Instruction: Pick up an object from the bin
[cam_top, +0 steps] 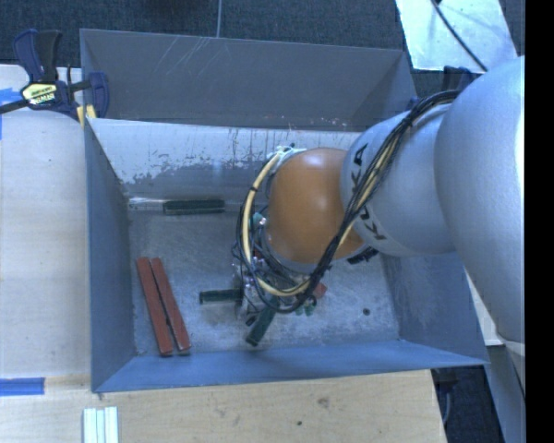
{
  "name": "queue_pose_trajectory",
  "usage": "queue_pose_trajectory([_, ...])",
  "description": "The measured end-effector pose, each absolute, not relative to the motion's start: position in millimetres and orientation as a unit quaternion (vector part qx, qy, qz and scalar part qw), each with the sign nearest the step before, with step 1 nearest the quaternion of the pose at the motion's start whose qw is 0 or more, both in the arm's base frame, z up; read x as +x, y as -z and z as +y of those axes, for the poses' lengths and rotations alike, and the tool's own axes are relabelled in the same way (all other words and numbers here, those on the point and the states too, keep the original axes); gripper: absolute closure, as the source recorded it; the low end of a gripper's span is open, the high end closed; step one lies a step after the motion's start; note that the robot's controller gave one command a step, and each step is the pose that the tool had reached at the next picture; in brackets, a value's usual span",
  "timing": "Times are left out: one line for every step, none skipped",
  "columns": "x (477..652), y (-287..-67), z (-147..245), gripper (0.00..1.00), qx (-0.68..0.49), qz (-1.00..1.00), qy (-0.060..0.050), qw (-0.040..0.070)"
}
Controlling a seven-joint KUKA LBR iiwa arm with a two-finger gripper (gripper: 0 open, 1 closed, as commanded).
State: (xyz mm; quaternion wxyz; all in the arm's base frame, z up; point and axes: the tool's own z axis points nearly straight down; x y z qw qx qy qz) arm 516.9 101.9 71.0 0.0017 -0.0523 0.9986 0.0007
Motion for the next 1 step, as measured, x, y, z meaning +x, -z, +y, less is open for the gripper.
queue_pose_trajectory([514.2,-214.5,108.4,1.0,-0.054,0.999,-0.001,0.005])
